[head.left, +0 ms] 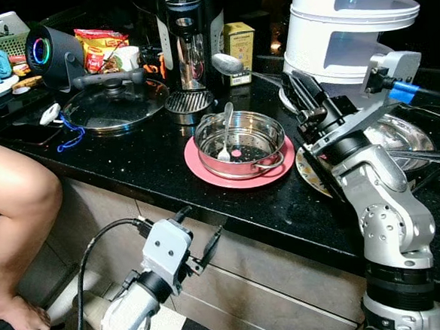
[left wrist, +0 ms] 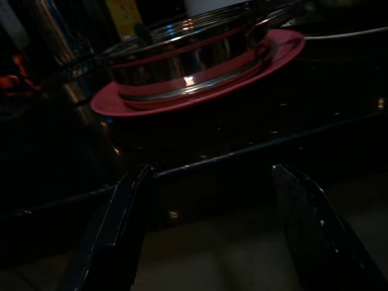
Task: Kitchen organization
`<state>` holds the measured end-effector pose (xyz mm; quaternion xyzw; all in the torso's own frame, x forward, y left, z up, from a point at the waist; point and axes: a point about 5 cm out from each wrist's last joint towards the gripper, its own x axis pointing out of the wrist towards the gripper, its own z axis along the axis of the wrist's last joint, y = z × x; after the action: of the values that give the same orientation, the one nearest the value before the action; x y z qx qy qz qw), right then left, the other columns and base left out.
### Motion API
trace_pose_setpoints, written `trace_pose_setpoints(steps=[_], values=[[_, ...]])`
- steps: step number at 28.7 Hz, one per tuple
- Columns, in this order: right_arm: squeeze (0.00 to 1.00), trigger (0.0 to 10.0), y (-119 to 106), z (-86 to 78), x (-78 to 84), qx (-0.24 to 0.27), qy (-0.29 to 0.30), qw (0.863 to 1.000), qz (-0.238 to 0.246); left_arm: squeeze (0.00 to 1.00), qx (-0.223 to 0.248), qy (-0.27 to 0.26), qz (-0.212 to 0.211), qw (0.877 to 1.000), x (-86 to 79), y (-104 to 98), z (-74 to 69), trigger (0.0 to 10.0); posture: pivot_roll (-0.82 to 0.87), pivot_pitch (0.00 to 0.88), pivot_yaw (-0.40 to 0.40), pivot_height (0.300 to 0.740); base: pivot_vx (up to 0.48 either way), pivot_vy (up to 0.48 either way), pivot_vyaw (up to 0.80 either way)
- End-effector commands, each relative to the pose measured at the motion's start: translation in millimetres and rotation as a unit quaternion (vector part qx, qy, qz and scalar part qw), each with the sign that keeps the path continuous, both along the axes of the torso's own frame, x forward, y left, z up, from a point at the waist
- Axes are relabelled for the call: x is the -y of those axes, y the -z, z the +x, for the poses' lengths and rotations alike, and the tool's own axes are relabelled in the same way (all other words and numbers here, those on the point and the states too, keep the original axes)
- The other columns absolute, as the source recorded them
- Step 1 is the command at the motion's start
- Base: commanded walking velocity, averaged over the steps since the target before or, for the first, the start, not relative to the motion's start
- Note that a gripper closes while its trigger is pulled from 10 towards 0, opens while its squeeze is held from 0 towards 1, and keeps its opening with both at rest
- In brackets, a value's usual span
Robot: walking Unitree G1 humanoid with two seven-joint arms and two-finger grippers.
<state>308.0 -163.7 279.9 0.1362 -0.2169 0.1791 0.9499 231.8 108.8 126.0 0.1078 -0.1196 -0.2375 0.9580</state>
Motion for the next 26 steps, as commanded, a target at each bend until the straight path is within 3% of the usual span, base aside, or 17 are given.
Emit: trace_pose_setpoints(steps=[1,5,6,12,22,26], values=[[0.0,10.0,-1.4,0.8,3.4,0.006,0.015,1.0,0.0,0.0,0.01,-0.005,0.007,1.0,-0.1,-1.5,-0.8,10.0,-0.01,0.0,0.002,0.74,0.0,0.0,0.0],[0.0,10.0,-1.0,4.2,8.1,0.003,0.043,0.999,-0.002,0.0,0.011,0.002,0.009,1.0,1.4,-0.7,0.5,10.0,-0.01,0.0,0.002,0.74,0.0,0.0,0.0],[0.0,10.0,0.3,7.3,14.3,-0.005,0.07,0.998,-0.008,0.0,0.01,0.021,0.016,1.0,5.8,0.8,0.2,10.0,-0.01,0.0,0.002,0.74,0.0,0.0,-0.8],[0.0,10.0,-0.4,9.0,21.9,-0.004,0.092,0.996,-0.001,0.0,0.01,0.044,0.022,0.999,11.5,2.2,-0.7,10.0,-0.02,0.0,0.001,0.74,0.0,0.0,-0.8],[0.0,10.0,-6.5,7.2,26.7,0.013,0.087,0.996,0.025,0.0,0.011,0.051,0.028,0.998,15.1,3.7,-0.8,10.0,-0.02,0.0,0.0,0.74,0.0,0.0,-0.8],[0.0,10.0,-12.8,5.8,26.9,0.027,0.076,0.996,0.046,0.0,0.011,0.051,0.028,0.998,15.5,4.4,-0.5,10.0,-0.02,0.0,-0.001,0.74,0.0,0.0,-0.25]])
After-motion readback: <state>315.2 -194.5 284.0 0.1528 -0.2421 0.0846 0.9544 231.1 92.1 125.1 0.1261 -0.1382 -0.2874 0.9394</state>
